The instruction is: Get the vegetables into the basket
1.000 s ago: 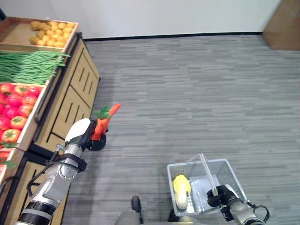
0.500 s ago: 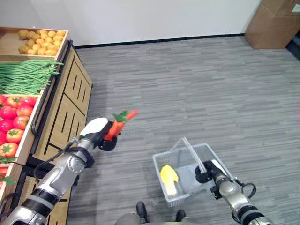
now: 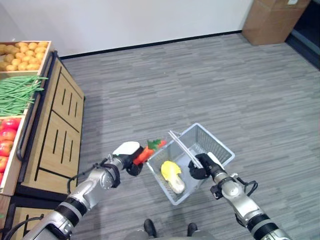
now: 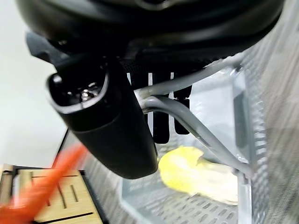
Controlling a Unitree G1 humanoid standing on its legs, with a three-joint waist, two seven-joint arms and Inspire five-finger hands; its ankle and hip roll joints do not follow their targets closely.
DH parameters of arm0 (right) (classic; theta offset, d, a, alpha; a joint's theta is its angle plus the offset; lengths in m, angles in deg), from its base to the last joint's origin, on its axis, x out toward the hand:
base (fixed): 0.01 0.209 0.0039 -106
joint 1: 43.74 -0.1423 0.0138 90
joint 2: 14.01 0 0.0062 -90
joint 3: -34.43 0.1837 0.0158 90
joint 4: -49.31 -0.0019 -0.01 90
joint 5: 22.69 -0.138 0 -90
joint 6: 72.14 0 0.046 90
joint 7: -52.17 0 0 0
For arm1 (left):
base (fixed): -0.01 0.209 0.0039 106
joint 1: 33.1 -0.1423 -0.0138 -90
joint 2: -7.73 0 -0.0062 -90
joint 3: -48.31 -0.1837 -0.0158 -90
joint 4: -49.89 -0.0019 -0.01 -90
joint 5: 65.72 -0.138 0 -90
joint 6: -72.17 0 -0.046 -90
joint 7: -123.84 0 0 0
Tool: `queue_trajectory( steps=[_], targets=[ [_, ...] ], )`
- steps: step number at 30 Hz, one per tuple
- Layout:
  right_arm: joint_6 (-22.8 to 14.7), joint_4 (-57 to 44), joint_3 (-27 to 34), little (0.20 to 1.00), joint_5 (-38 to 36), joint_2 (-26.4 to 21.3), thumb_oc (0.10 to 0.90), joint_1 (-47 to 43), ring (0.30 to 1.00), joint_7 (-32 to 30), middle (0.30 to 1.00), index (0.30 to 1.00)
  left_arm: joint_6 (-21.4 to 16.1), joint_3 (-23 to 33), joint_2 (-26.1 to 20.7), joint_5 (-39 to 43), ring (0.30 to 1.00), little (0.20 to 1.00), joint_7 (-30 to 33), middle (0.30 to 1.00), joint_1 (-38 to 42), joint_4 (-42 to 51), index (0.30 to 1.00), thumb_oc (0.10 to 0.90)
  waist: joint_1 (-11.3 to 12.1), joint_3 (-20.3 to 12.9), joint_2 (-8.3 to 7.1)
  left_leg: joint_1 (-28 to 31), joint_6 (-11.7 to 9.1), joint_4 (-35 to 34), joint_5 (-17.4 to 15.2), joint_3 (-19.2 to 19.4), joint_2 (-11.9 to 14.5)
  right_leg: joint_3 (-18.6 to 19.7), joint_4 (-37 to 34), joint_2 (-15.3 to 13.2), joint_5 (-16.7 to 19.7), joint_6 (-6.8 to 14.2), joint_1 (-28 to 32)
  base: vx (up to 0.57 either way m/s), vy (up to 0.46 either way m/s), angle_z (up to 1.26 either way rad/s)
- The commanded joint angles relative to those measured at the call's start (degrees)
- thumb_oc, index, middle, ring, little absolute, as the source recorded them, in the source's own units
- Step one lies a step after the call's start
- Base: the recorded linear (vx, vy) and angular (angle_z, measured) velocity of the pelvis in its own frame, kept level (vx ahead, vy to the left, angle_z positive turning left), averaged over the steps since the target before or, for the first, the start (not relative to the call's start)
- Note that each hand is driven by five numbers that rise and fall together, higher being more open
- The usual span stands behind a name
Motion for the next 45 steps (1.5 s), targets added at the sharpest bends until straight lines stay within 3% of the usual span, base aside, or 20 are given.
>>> queue_trajectory(
  steps=[1, 6, 12, 15, 20, 23, 27, 28, 29, 30, 45],
  targets=[
    [-8.5, -11.5, 0.8, 0.300, -3.9, 0.0, 0.400, -4.9, 0.300, 0.3, 0.300, 0.300, -1.1, -0.2, 2.4, -3.1, 0.300, 0.300, 2.3, 0.300, 7.6, -3.4, 0.300, 0.400, 0.1, -4.4, 0.44, 2.1, -1.5, 2.4, -6.8, 0.0, 1.5, -0.9, 4.1, 0.3, -0.7, 0.4, -5.7, 0.01, -0.023, -0.08],
    [-9.6, -16.9, -2.0, 0.300, -6.1, 0.3, 0.400, -5.8, 0.300, 1.0, 0.300, 0.300, -0.2, -3.0, 7.8, -5.8, 0.300, 0.300, 2.4, 0.300, 9.1, -12.2, 0.300, 0.400, -0.8, -4.2, 0.22, 2.1, -1.8, 2.8, -6.9, 0.4, 1.9, -0.5, 4.1, 0.6, -0.6, 0.2, -5.8, 0.01, -0.015, -0.06],
    [-9.7, -18.8, -4.6, 0.300, -8.1, 0.1, 0.400, -6.0, 0.300, 3.0, 0.300, 0.300, -0.3, -4.6, 10.0, -6.9, 0.300, 0.300, 2.8, 0.300, 10.8, -15.0, 0.300, 0.400, -1.1, -3.9, 0.00, 2.0, -2.0, 3.5, -7.0, 1.0, 2.2, 0.0, 4.4, 0.7, -0.6, 0.1, -6.0, 0.00, -0.007, -0.04],
    [-9.2, -18.8, -8.7, 0.300, -3.8, -1.3, 0.400, -7.7, 0.300, 5.2, 0.300, 0.300, -0.8, -6.3, 10.8, -8.5, 0.300, 0.300, 2.1, 0.300, 11.9, -15.2, 0.300, 0.400, -1.0, -3.8, -0.18, 1.9, -2.1, 3.8, -7.2, 1.0, 2.2, 0.3, 4.3, 0.8, -0.6, 0.2, -6.0, -0.01, -0.005, -0.03],
    [-9.5, -19.3, -11.7, 0.300, -4.2, -0.9, 0.400, -8.2, 0.300, 7.2, 0.300, 0.300, -1.2, -7.4, 11.8, -9.4, 0.300, 0.300, 2.0, 0.300, 12.4, -16.4, 0.300, 0.400, -1.0, -3.7, -0.22, 1.8, -2.0, 3.8, -7.2, 1.4, 2.2, 0.6, 4.2, 0.8, -0.3, 0.2, -6.3, -0.01, 0.004, -0.02],
    [-10.2, -20.4, -14.2, 0.300, -5.7, -0.6, 0.400, -10.1, 0.300, 8.9, 0.300, 0.300, -1.5, -8.7, 12.8, -10.3, 0.300, 0.300, 2.0, 0.300, 13.1, -17.9, 0.300, 0.400, -1.1, -3.7, -0.23, 1.9, -2.0, 3.8, -7.4, 1.3, 2.1, 0.7, 4.2, 0.7, -0.3, 0.3, -6.3, -0.02, 0.008, -0.13],
    [-10.7, -21.7, -16.9, 0.300, -13.0, 0.1, 0.400, -11.9, 0.300, 11.0, 0.300, 0.300, -2.0, -10.6, 13.8, -11.6, 0.300, 0.300, 2.3, 0.300, 13.6, -21.1, 0.300, 0.400, -1.3, -3.5, -0.21, 2.0, -1.9, 4.0, -7.5, 1.7, 2.0, 1.2, 4.2, 0.6, -0.1, 0.4, -6.4, 0.00, 0.004, -0.02],
    [-10.7, -21.7, -17.0, 0.300, -13.0, 0.1, 0.400, -11.9, 0.300, 11.1, 0.300, 0.300, -2.1, -10.6, 13.8, -11.6, 0.500, 0.500, 2.4, 0.500, 13.6, -21.2, 0.500, 0.543, -1.2, -3.5, -0.20, 2.0, -1.9, 4.0, -7.5, 1.7, 2.0, 1.2, 4.2, 0.6, -0.1, 0.4, -6.4, -0.02, 0.015, -0.03],
    [-10.8, -21.6, -17.5, 0.300, -13.0, 0.2, 0.400, -12.6, 0.300, 11.1, 0.300, 0.300, -2.0, -10.9, 14.0, -12.1, 0.898, 0.898, 2.3, 0.898, 13.4, -22.0, 0.898, 0.827, -1.2, -3.5, -0.17, 2.0, -1.9, 4.0, -7.6, 1.7, 1.9, 1.3, 4.2, 0.6, -0.1, 0.4, -6.4, 0.00, 0.000, 0.00],
    [-11.0, -21.5, -18.0, 0.300, -12.7, 0.2, 0.400, -13.2, 0.300, 11.0, 0.300, 0.300, -2.1, -11.3, 14.1, -12.6, 1.000, 1.000, 2.3, 1.000, 13.3, -22.4, 1.000, 0.900, -1.2, -3.5, -0.12, 2.0, -1.8, 4.0, -7.6, 1.8, 1.9, 1.4, 4.2, 0.6, 0.0, 0.4, -6.5, 0.00, 0.000, 0.00],
    [-11.0, -20.0, -17.3, 0.300, -10.8, -1.2, 0.400, -12.2, 0.300, 10.8, 0.300, 0.300, -3.9, -10.7, 9.3, -11.5, 1.000, 1.000, 1.0, 1.000, 11.4, -16.2, 1.000, 0.900, -0.4, -3.1, 0.37, 1.6, -1.4, 4.1, -7.8, 1.3, 1.6, 1.3, 4.0, 0.2, 0.5, 0.8, -6.8, -0.01, 0.002, -0.01]
  ],
)
